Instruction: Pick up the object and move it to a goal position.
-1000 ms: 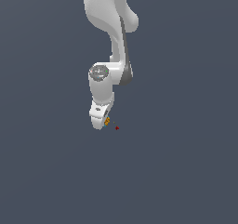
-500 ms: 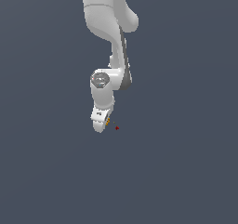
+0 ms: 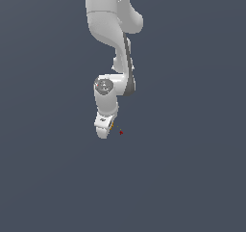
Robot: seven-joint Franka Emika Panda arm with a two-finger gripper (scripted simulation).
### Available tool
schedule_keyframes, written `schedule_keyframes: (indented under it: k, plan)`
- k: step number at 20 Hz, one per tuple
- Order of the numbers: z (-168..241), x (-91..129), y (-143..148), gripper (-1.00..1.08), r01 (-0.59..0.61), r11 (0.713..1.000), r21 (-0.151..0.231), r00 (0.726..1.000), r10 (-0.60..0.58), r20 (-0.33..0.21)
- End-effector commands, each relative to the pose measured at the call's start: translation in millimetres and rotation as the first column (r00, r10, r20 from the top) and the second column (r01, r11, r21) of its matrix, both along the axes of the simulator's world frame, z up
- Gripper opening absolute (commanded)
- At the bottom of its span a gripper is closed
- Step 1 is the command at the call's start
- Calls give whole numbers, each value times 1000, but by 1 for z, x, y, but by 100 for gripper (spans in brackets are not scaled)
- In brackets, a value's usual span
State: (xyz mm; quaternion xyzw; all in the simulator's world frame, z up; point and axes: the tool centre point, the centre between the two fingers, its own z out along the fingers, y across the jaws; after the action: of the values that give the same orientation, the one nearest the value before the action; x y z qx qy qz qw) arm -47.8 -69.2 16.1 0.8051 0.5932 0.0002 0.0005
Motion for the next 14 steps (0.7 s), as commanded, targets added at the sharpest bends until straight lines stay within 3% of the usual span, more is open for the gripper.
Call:
schedule_keyframes:
  k: [1, 14]
  plan:
    - [-1, 0, 0, -100, 0, 1000, 0, 1000, 0, -1]
    - [14, 2, 11, -100, 0, 1000, 0, 1000, 0, 1]
